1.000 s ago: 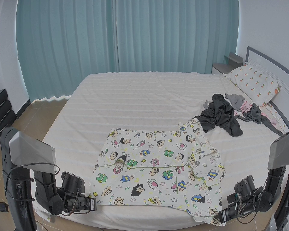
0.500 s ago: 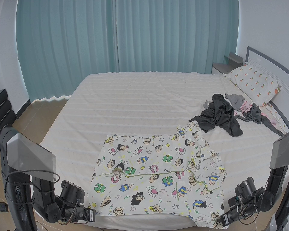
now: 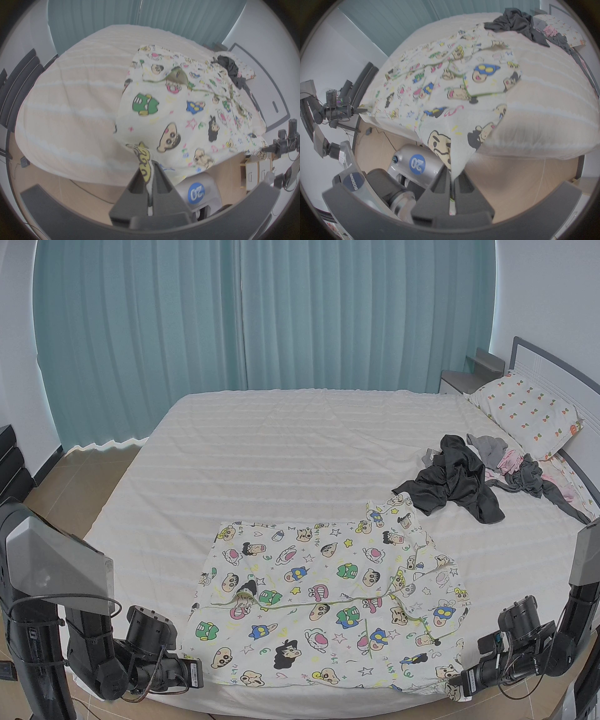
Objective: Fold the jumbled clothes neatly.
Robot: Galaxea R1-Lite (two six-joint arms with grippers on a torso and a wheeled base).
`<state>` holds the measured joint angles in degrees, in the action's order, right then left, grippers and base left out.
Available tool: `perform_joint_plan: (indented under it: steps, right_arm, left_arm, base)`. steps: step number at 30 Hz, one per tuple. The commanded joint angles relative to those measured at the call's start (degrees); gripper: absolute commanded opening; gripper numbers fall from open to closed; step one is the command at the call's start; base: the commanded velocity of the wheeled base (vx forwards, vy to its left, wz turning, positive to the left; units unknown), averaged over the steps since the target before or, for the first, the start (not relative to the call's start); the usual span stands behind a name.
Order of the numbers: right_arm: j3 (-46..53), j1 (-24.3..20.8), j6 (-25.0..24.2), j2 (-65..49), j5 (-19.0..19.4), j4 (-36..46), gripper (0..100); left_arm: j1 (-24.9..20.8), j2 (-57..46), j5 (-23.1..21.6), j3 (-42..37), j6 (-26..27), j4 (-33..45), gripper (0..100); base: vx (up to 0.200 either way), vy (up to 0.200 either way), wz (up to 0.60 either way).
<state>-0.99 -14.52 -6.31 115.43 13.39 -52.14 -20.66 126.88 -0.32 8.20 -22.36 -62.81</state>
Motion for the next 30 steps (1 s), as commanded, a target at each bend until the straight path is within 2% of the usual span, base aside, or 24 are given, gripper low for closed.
perform_joint_plan:
  steps: [1, 3, 5, 8, 12, 15, 17, 28, 30]
  right_arm:
    - [1.0, 1.9, -0.1, -3.5, 1.1, -1.6, 0]
    - [1.0, 1.9, -0.1, -3.5, 1.1, -1.6, 0]
    - [0.5, 4.0, -0.4, -4.6, 1.2, -6.7, 0]
    - [0.1, 4.7, -0.6, -4.1, 1.5, -9.5, 0]
    - [-1.8, 5.4, -1.6, -3.0, 1.5, -12.2, 0]
    - [-3.3, 5.6, -2.3, -2.4, 1.5, -12.1, 0]
    - [-4.5, 5.8, -2.5, -1.1, 1.6, -12.4, 0]
    - [-11.8, 6.8, -5.2, 3.7, 1.6, -12.4, 0]
    - [-13.8, 7.2, -7.0, 4.4, 1.6, -12.3, 0]
  left_arm:
    - [0.4, -2.6, 0.1, 3.0, -0.8, 0.1, 0]
    - [0.4, -2.6, 0.1, 3.0, -0.8, 0.1, 0]
    - [2.0, -4.9, 0.2, 7.5, -1.8, 1.2, 0]
    - [2.8, -5.7, 0.8, 10.6, -1.8, 4.3, 0]
    - [3.8, -6.9, 1.2, 19.0, -4.2, 16.7, 0]
    - [3.8, -6.6, 1.2, 24.6, -8.4, 22.2, 0]
    - [4.0, -6.3, 1.1, 27.5, -9.3, 24.8, 0]
    - [4.7, 1.6, 1.2, 38.6, -12.5, 29.1, 0]
    - [5.1, 3.6, 1.2, 40.9, -13.9, 29.1, 0]
  base:
    - [0.000, 0.000, 0.00]
    - [0.000, 0.000, 0.00]
    - [0.000, 0.000, 0.00]
    - [0.000, 0.000, 0.00]
    - [0.000, 0.000, 0.00]
    - [0.000, 0.000, 0.00]
    - [0.000, 0.000, 0.00]
    - [0.000, 0.000, 0.00]
    - [0.000, 0.000, 0.00]
